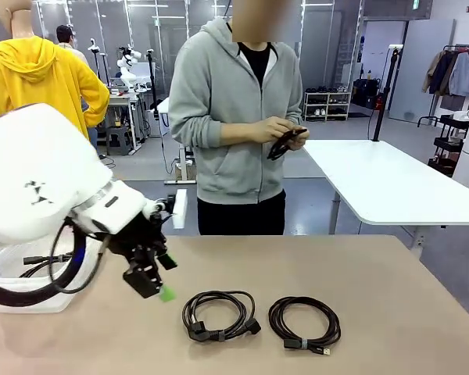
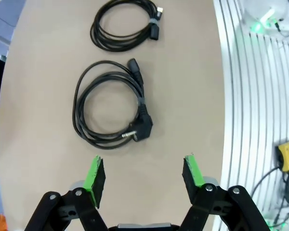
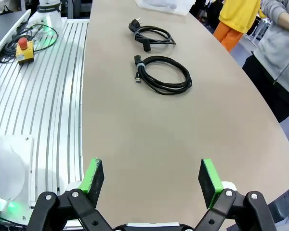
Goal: Organize and store the cables.
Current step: Place the Power Cable into the Organizing box.
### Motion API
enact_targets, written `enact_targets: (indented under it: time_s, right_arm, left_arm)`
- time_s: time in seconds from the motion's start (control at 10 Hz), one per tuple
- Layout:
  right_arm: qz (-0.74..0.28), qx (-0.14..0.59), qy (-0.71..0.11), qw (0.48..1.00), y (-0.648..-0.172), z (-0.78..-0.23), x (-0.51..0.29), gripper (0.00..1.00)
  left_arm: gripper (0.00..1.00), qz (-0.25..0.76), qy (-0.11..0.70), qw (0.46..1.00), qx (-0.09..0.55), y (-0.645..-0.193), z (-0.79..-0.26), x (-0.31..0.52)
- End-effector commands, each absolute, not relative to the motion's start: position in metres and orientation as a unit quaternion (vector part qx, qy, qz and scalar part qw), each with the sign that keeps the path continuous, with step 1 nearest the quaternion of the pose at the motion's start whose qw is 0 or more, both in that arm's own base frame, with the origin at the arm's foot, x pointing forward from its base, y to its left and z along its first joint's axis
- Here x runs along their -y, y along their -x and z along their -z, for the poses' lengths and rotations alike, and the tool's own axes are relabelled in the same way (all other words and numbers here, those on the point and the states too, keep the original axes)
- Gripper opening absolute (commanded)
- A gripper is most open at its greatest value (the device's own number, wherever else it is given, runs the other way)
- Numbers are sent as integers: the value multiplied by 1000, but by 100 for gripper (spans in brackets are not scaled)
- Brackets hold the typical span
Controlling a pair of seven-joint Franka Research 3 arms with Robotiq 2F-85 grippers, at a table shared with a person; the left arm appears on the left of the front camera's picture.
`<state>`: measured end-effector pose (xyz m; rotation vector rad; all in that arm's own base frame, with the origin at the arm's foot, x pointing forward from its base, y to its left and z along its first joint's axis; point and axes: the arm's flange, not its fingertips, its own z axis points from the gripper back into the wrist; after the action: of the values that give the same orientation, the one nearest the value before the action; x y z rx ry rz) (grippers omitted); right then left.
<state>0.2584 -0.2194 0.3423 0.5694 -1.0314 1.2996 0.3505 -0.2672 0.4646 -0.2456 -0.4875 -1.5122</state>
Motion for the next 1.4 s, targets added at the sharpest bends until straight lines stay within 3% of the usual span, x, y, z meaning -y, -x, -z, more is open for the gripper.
enact_targets:
  time_s: [0.0, 0.4, 0.7, 1.3]
  right_arm:
    - [-561, 443, -251, 653, -260, -353, 215, 100]
    - [-561, 443, -251, 653, -260, -353, 215, 100]
    - [-561, 443, -251, 653, -260, -353, 215, 100]
    - [-561, 443, -251, 653, -260, -353, 215, 100]
  left_arm:
    - [82, 679, 112, 692, 219, -344, -466, 255]
    - [82, 676, 109, 695, 219, -350, -466, 264]
    - [82, 679, 63, 711, 168, -363, -430, 341]
    - [82, 665, 30, 742, 84, -389, -374, 404]
